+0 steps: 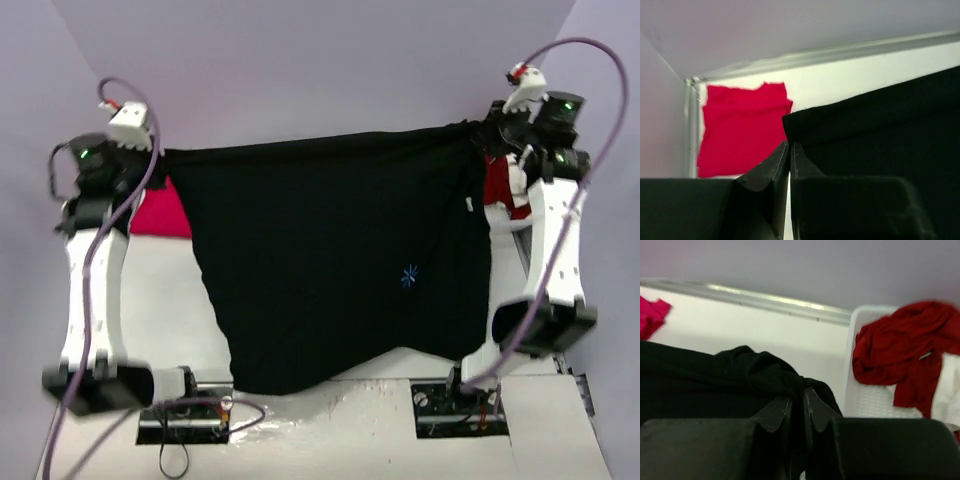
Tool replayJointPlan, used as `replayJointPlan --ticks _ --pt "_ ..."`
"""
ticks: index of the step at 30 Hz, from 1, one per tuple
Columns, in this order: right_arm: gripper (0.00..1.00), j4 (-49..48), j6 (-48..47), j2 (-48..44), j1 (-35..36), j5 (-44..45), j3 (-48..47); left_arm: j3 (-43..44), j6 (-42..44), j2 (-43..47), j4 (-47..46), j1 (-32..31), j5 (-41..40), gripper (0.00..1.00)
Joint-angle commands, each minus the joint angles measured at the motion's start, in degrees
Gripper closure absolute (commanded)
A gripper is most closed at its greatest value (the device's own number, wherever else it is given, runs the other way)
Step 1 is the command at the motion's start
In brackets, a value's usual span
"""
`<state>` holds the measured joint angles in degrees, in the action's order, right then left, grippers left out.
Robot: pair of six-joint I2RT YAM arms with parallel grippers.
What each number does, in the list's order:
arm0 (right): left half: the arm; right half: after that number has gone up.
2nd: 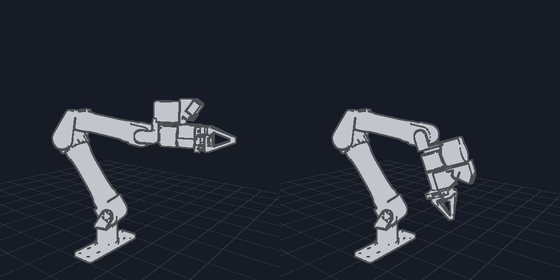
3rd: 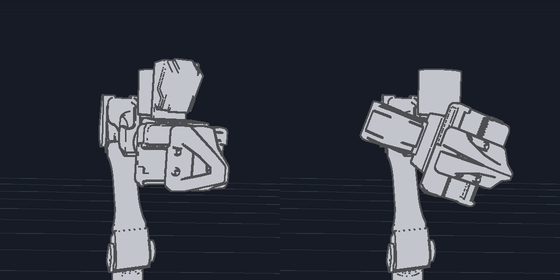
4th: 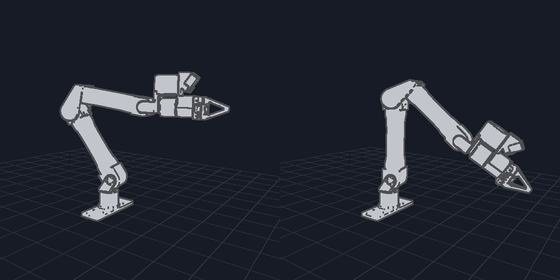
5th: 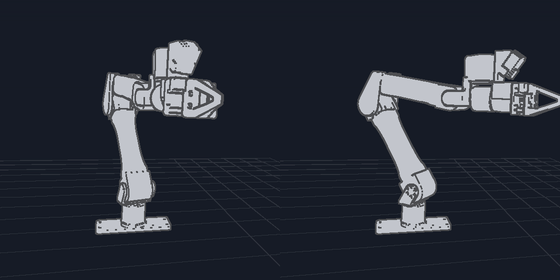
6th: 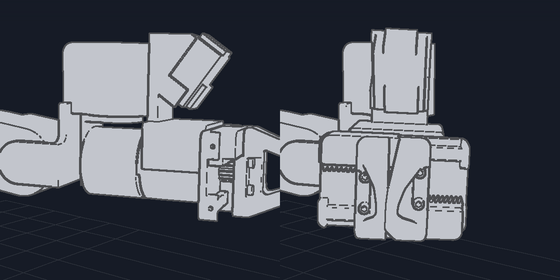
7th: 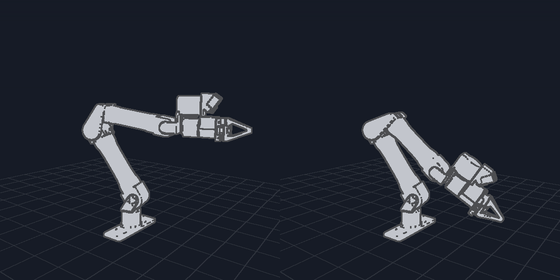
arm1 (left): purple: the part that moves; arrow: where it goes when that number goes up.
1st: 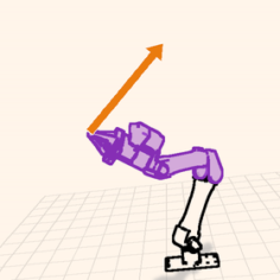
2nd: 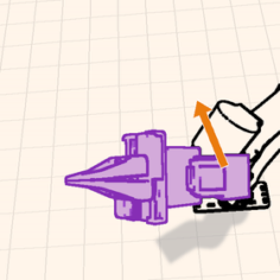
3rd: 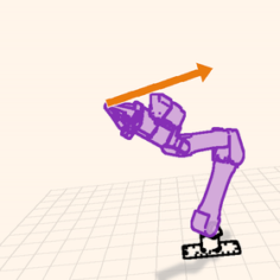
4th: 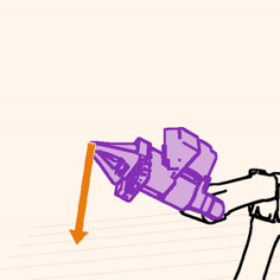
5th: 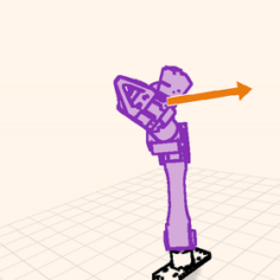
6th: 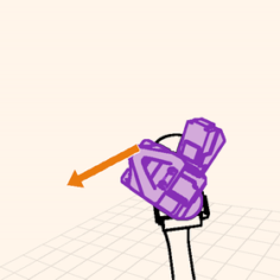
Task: Fold and stack the t-shirts
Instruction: Flatten out the tshirt
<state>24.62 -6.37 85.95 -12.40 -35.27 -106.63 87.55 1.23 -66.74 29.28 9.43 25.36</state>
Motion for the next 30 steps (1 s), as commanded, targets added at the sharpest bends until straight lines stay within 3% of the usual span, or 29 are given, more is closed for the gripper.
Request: replayJointPlan --ticks 1,5,6,7,8,9,10,11,12,13,17,26,30 --pt "1.0 -7.2 0.6 8.3 1.9 3.9 -2.4 -0.1 0.0 -11.4 -11.1 -0.3 -3.6 0.98" --pt "1.0 -7.3 -2.9 21.0 6.2 11.3 -10.3 10.2 1.3 -33.3 -11.7 -2.5 -3.0 0.98" --pt "1.0 -7.2 -3.9 23.8 7.0 12.8 -14.3 19.0 2.4 -38.2 -9.2 -3.2 -2.3 0.98" --pt "0.85 -7.2 -4.2 29.3 8.0 14.2 -16.5 24.3 3.5 -47.6 -4.0 -4.8 -1.0 0.98" --pt "0.56 -7.4 -4.3 32.2 8.2 13.9 -21.0 33.6 5.0 -51.7 -2.4 -5.4 -0.9 0.96" --pt "0.28 -7.0 -2.9 38.0 8.3 13.6 -23.7 37.6 5.9 -55.7 -1.3 -6.0 0.8 0.55" --pt "0.0 -6.3 -2.3 40.4 8.4 13.8 -26.1 41.4 6.7 -62.4 -0.2 -6.6 0.5 0.37" --pt "0.0 -5.9 -2.4 42.0 8.4 14.8 -27.2 45.0 8.6 -64.9 2.3 -8.3 -0.8 0.27" --pt "0.0 -5.8 -2.9 43.3 8.7 15.6 -26.4 50.1 9.6 -66.9 3.2 -8.8 -2.0 0.09" --pt "0.0 -5.8 -4.9 43.2 9.0 15.8 -25.0 51.3 10.8 -68.9 3.8 -10.8 -2.0 0.06" --pt "0.0 -6.1 -7.9 38.4 9.0 17.0 -16.3 46.9 10.9 -64.1 2.4 -12.6 -1.8 0.06" --pt "0.0 -6.6 -10.6 19.1 8.6 13.2 10.8 10.0 12.8 -35.2 -4.7 -13.7 -2.8 0.06" --pt "0.0 -5.3 -12.0 11.1 8.6 9.9 20.3 -5.3 19.3 -21.9 -2.7 -14.3 0.6 0.06"
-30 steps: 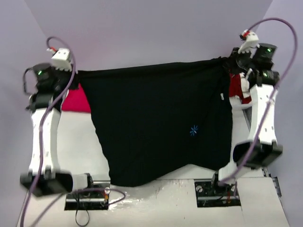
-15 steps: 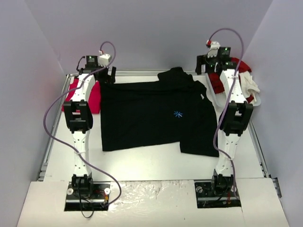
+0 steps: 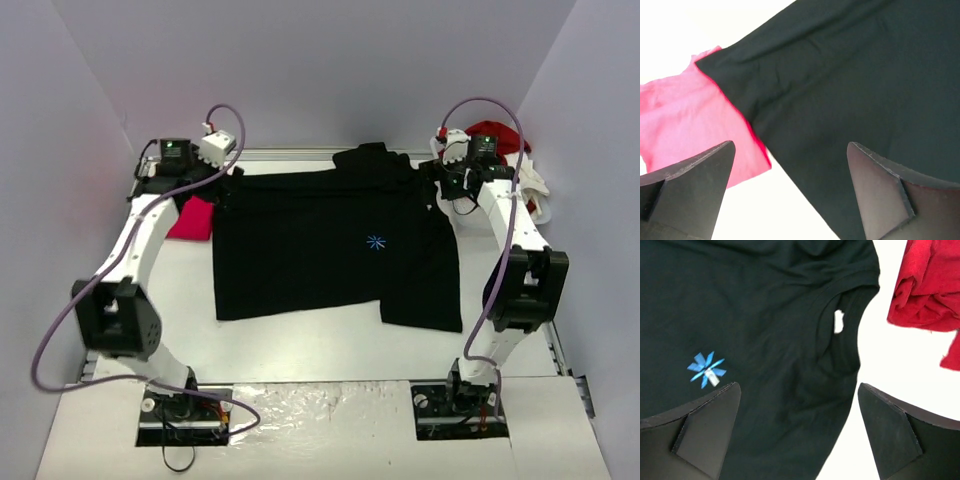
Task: Fold and stack the t-shirts
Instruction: Flatten out the tshirt
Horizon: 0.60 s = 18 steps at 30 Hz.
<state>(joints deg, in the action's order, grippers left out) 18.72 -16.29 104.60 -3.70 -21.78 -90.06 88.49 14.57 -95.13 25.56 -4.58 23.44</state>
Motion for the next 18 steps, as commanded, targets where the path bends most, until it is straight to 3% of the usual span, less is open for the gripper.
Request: replayJointPlan --ticks 1,4,8,13,17,18 --pt "0.0 1.6 -2.9 -9.1 -0.2 -4.1 5.5 -8.6 7.8 8.3 2.1 -0.5 2.5 0.06" --pt "0.0 3.5 -6.2 -15.2 -0.2 -4.4 11.6 -17.2 13.4 13.1 4.8 -2.8 -2.9 0.06" --pt "0.0 6.2 -10.2 -22.0 -0.3 -3.9 19.7 -27.0 18.5 17.3 8.5 -5.0 -3.1 0.06" --pt "0.04 9.6 -14.9 -23.9 -0.2 -3.4 25.1 -33.1 21.4 21.5 9.9 -7.6 -5.4 0.06" --pt "0.47 11.8 -16.9 -19.3 -0.2 -3.0 26.0 -35.0 20.2 19.7 9.3 -9.0 -7.4 0.0" --pt "0.69 12.0 -17.1 -18.0 -0.2 -3.4 25.6 -35.4 19.0 18.8 7.5 -9.0 -7.9 0.0"
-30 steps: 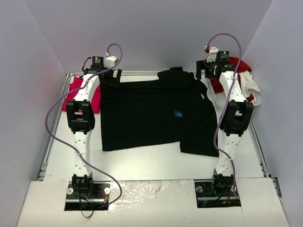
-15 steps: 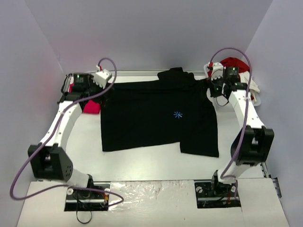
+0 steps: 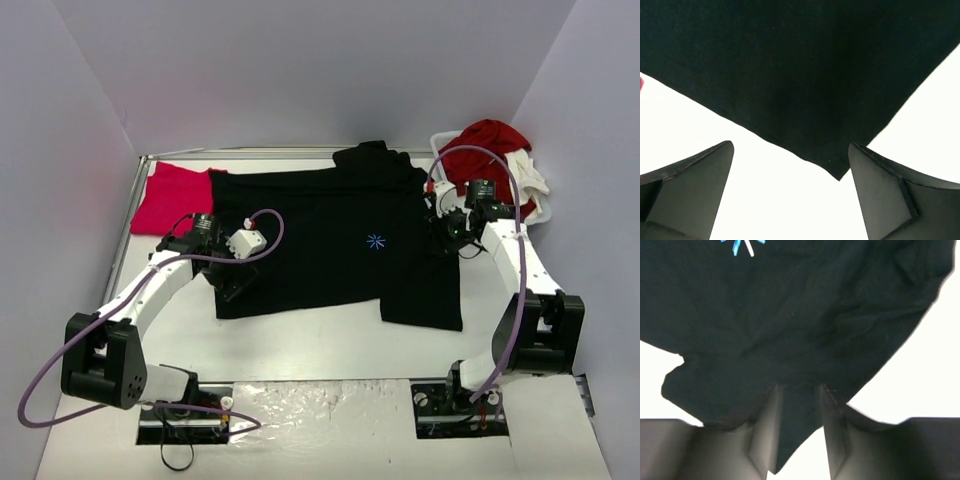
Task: Fold and stack the t-shirts
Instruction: Flatten out the tshirt, then grap the side of the flattened tshirt closest away from the robot with both arms
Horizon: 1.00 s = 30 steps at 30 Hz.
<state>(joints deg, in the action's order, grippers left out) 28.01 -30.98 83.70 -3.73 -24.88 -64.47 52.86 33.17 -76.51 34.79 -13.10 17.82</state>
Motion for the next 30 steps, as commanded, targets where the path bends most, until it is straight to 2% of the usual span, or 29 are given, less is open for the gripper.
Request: replayJointPlan --ticks 1,3,5,6,11,13,14,17,18,21,22,30 --pt "0.77 2.8 -2.5 5.9 0.2 -0.5 -0.4 -0.6 -0.1 -0.3 -3.0 -0.4 -3.2 0.0" --pt "0.94 3.0 -2.2 9.3 0.4 -1.3 -1.7 -1.2 -1.7 -1.6 -6.9 -0.4 -3.8 0.0" --pt "1.0 3.2 -1.5 14.2 0.6 -1.4 -4.3 -0.9 -2.9 -2.9 -9.5 -0.4 -4.7 0.01" --pt "1.0 3.1 -1.3 15.8 0.6 -1.5 -5.2 -0.4 -3.5 -4.5 -9.8 -0.4 -4.9 0.06" --pt "1.0 3.3 -0.4 22.8 0.9 -1.1 -9.9 3.3 -6.1 -11.3 -12.1 -0.4 -8.0 0.1" --pt "1.0 3.3 -0.2 24.4 1.1 -1.5 -11.3 4.4 -7.0 -13.2 -12.5 -0.3 -8.2 0.17" --pt "1.0 3.4 -0.2 25.0 1.2 -1.5 -11.8 5.3 -7.4 -15.4 -12.8 -0.4 -8.2 0.29" --pt "1.0 3.4 -0.1 27.3 1.4 -1.0 -13.2 7.9 -8.0 -20.1 -12.7 -0.3 -8.1 0.5" --pt "1.0 3.3 -0.2 28.6 1.4 -1.0 -13.5 8.6 -8.3 -21.1 -12.7 -0.3 -8.4 0.64" --pt "1.0 3.3 -0.3 30.6 1.5 -0.6 -14.7 11.8 -8.7 -25.5 -12.1 -0.3 -8.6 0.86" --pt "1.0 3.4 -0.3 32.1 1.7 -0.5 -15.1 12.7 -8.9 -26.6 -11.8 -0.3 -8.7 0.97" --pt "1.0 3.9 -0.2 41.2 1.9 1.8 -22.1 28.0 -10.0 -40.6 -3.9 2.6 -7.0 0.98"
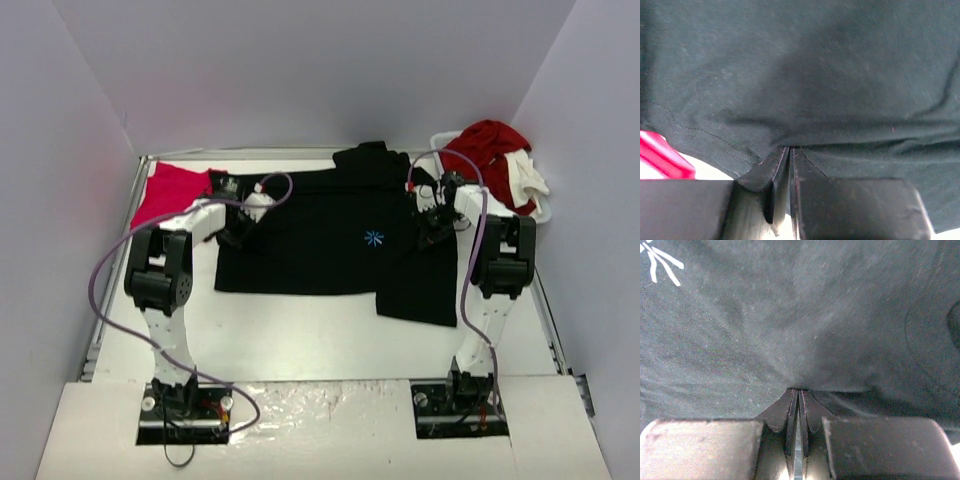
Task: Fold and stack the t-shirts
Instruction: Grap the side of the flattened tshirt closest away from the robot with both arms
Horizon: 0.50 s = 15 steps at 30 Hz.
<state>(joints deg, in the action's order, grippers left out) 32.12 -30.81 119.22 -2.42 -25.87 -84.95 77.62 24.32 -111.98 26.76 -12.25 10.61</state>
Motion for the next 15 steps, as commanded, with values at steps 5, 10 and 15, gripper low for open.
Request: replayJointPlan --ticks 5,10,15 --pt "1.0 1.0 0.9 10.8 0.5 3.7 -9.0 11.3 -1.7 -10.4 7.5 2.9 -3.7 0.98" --pt "1.0 2.3 2.2 16.0 0.8 3.5 -18.6 19.7 -3.0 -14.0 10.2 4.2 -4.0 0.98" --pt "1.0 3.4 4.4 21.0 1.4 3.3 -27.5 29.5 -3.7 -17.3 14.1 3.9 -1.9 0.98"
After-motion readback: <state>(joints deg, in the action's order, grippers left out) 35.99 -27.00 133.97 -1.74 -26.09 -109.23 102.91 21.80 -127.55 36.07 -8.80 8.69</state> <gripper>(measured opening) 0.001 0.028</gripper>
